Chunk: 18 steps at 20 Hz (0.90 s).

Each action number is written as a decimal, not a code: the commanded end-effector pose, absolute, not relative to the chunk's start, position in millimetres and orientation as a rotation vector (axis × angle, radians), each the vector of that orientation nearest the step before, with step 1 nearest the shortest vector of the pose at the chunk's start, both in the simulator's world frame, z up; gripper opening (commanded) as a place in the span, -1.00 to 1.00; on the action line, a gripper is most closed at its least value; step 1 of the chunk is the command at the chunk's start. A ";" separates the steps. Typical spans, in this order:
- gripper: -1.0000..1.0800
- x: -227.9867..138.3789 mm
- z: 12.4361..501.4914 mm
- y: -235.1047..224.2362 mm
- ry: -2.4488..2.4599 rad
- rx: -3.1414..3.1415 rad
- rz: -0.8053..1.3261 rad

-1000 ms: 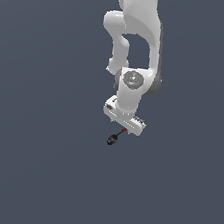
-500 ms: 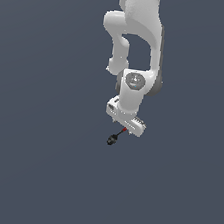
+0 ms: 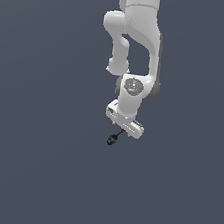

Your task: Pick up the object and move it to a goal position.

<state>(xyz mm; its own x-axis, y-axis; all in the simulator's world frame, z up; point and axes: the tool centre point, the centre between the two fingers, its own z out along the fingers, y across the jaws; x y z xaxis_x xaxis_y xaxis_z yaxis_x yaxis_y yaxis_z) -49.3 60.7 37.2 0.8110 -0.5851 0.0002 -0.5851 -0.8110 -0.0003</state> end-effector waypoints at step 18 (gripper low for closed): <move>-1.00 -49.2 10.5 60.8 0.969 -2.988 0.000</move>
<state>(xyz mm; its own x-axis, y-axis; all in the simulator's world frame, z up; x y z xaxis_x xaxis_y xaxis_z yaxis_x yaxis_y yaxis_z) -48.0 62.5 12.3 0.8108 -0.5854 0.0020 -0.5854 -0.8108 -0.0032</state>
